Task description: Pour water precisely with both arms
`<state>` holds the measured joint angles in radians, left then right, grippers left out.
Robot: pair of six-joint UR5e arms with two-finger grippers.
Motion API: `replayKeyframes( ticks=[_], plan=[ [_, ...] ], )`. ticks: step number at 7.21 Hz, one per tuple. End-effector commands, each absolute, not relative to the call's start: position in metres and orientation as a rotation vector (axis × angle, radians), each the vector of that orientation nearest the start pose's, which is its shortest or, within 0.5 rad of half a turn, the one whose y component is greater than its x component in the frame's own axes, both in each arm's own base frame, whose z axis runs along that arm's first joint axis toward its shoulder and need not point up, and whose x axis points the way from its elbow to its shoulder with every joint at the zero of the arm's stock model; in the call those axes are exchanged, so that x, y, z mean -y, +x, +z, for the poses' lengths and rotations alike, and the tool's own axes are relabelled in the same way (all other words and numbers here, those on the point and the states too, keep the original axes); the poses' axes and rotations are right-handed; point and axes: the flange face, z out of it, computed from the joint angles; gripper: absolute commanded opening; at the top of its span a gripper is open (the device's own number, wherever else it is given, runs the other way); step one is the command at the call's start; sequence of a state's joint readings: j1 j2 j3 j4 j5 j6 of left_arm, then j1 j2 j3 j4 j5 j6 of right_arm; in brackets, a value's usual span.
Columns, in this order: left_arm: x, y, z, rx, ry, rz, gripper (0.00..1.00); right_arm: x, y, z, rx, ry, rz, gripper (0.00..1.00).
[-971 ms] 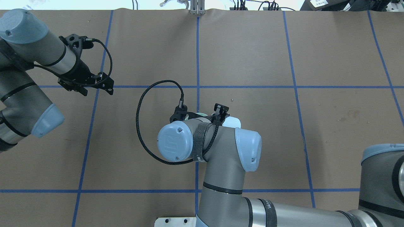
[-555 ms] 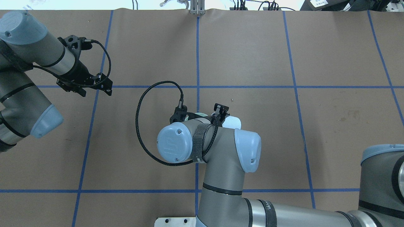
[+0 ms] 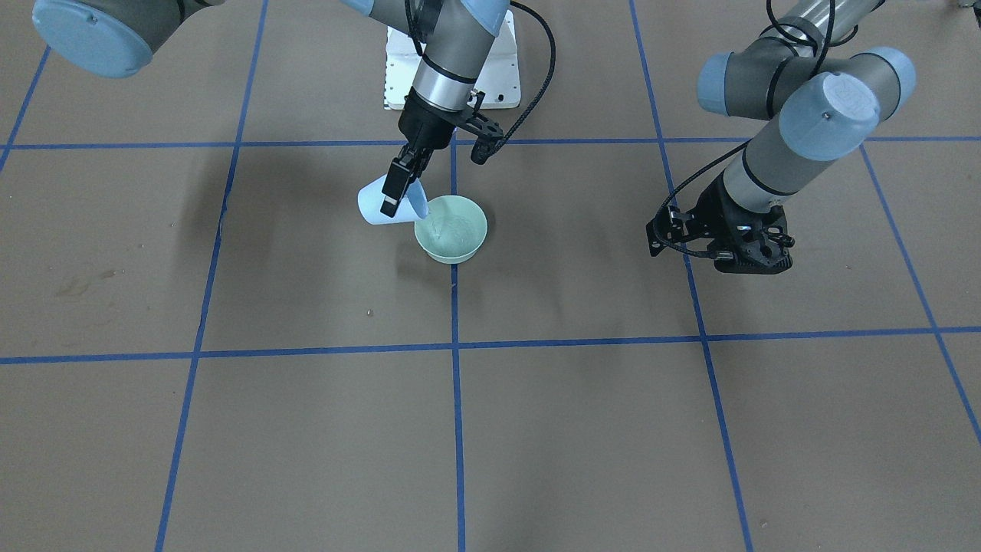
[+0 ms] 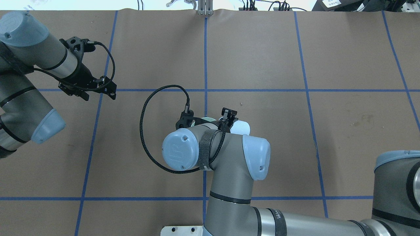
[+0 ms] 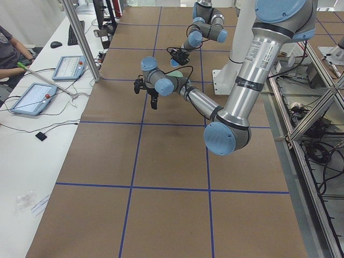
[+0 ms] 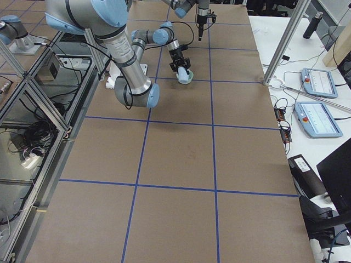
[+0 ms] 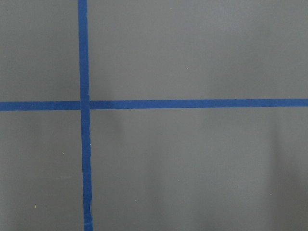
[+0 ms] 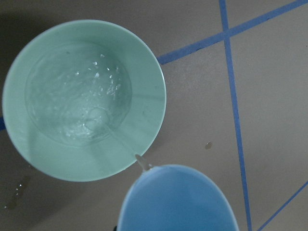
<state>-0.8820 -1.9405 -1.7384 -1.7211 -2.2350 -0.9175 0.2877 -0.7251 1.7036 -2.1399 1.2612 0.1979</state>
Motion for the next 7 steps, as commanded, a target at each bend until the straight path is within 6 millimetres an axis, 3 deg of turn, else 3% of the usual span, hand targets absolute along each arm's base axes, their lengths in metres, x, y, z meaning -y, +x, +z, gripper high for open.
replayKeyframes(
  ticks=[1, 7],
  plan=[
    [0.5219, 0.3365, 0.3541, -0.918, 0.002, 0.015, 1.0, 0.3463, -0.5949, 0.1675, 0.045, 0.525, -0.999, 0.04],
    [0.5219, 0.3365, 0.3541, -0.918, 0.002, 0.015, 1.0, 0.3464, -0.5979, 0.1662, 0.032, 0.532, -1.005, 0.03]
  ],
)
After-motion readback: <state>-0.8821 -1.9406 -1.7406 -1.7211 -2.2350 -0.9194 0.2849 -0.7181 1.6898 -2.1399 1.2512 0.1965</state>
